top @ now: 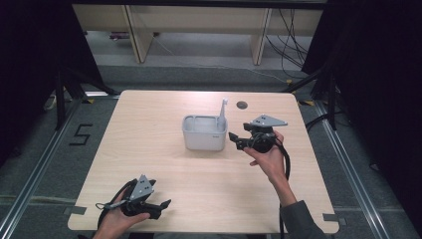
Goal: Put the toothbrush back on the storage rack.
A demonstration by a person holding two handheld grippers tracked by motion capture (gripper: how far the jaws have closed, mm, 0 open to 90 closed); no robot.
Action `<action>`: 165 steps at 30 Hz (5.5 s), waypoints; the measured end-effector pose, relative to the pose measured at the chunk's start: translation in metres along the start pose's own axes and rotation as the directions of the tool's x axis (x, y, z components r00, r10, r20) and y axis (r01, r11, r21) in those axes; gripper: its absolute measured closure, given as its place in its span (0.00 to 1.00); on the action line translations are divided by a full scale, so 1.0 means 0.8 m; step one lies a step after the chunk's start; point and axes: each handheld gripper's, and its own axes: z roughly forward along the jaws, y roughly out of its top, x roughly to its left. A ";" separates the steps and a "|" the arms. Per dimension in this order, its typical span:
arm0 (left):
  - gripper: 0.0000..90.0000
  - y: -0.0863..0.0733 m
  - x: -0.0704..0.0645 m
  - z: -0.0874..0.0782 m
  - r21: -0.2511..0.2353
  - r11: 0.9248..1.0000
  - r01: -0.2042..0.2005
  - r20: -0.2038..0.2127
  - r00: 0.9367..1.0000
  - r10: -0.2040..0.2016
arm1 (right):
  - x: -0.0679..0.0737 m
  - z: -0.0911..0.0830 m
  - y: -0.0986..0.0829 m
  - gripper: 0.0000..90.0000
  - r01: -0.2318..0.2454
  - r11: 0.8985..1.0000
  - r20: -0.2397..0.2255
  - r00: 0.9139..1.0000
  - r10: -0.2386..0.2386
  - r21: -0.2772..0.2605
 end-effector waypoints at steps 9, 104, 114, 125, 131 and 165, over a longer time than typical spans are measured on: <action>0.17 0.000 -0.001 0.001 -0.002 1.000 0.004 0.000 1.000 -0.004 | 0.001 -0.003 -0.008 0.34 0.011 1.000 0.006 1.000 -0.011 0.002; 0.17 0.000 -0.002 0.002 0.001 1.000 -0.005 0.004 1.000 0.005 | 0.055 -0.051 -0.127 0.21 -0.011 0.976 -0.084 0.996 0.030 0.218; 0.17 0.000 -0.001 0.002 0.003 1.000 -0.009 0.007 1.000 0.009 | 0.058 -0.059 -0.139 0.20 0.018 0.970 -0.081 0.997 0.002 0.241; 0.17 0.000 -0.003 0.003 -0.008 1.000 0.007 0.012 1.000 -0.007 | 0.067 -0.067 -0.148 0.19 0.022 0.960 -0.086 0.996 0.002 0.280; 0.17 0.000 -0.004 0.003 -0.009 1.000 0.008 0.013 1.000 -0.008 | 0.066 -0.069 -0.155 0.19 0.081 0.953 -0.099 0.994 -0.054 0.292; 0.17 0.000 -0.003 0.001 0.002 1.000 -0.006 0.005 1.000 0.006 | 0.067 -0.073 -0.162 0.19 0.084 0.938 -0.103 0.993 -0.052 0.337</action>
